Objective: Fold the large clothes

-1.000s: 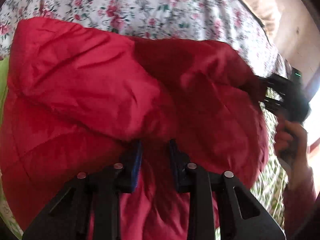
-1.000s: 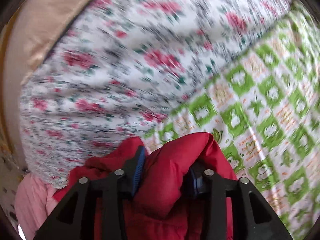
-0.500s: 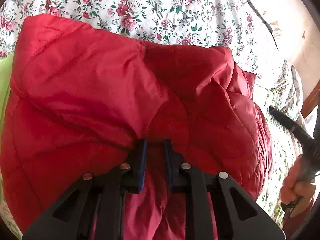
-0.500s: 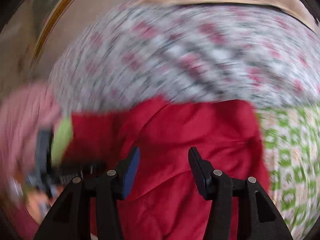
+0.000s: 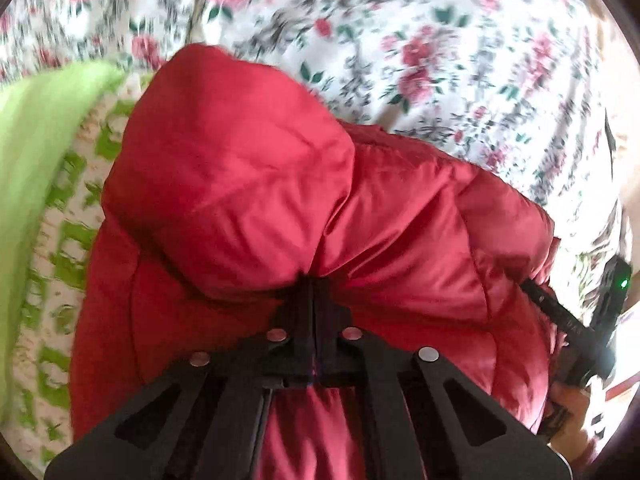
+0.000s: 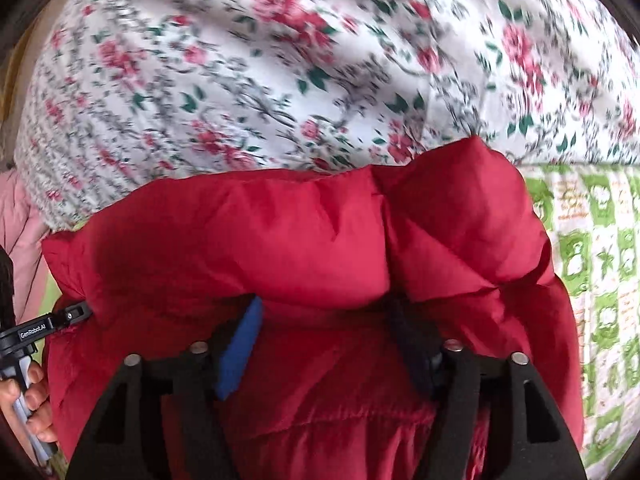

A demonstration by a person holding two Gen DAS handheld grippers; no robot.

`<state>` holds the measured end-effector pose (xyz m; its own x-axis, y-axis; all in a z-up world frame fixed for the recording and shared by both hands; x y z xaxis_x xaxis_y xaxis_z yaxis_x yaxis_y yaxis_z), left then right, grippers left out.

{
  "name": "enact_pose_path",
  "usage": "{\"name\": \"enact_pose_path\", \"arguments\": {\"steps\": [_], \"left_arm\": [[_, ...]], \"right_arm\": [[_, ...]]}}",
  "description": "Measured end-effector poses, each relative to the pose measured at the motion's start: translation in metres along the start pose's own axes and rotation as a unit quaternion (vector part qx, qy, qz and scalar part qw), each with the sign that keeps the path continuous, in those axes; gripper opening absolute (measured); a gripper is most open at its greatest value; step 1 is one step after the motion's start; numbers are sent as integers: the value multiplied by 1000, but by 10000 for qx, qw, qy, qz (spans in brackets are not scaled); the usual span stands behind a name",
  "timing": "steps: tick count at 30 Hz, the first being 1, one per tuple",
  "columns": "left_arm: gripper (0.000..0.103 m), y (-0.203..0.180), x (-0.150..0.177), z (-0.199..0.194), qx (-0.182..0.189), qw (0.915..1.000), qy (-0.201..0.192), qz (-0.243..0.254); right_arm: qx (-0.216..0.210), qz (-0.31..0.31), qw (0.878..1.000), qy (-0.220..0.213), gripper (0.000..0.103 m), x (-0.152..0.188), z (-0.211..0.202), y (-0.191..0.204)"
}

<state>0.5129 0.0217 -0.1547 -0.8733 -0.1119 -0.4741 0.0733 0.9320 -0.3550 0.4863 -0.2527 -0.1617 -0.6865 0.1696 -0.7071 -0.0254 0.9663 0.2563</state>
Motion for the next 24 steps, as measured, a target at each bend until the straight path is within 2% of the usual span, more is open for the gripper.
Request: {"name": "enact_pose_path", "arguments": {"steps": [8, 12, 18, 24], "left_arm": [[2, 1, -1, 6, 66, 10000, 55, -23], [2, 13, 7, -18, 98, 9999, 55, -91], [3, 15, 23, -61, 6, 9997, -226, 27], [7, 27, 49, -96, 130, 9992, -361, 141]], "right_arm": [[-4, 158, 9999, -28, 73, 6, 10, -11], [-11, 132, 9999, -79, 73, 2, 8, -6], [-43, 139, 9996, -239, 75, 4, -30, -4], [-249, -29, 9997, -56, 75, 23, -58, -2]]}}
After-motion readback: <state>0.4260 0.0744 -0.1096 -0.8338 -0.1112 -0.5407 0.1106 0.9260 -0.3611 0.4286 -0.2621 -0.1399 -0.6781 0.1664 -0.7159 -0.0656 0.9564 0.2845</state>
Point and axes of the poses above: each gripper's, at about its wrist camera, not at the fingertips, and z roughly the way its jaws point, y to its left, x to its underside, the point moved 8 cm from there along z, roughly the way its jaws point, and after that the axes turned 4 degrees about y, right-handed, at the moved point
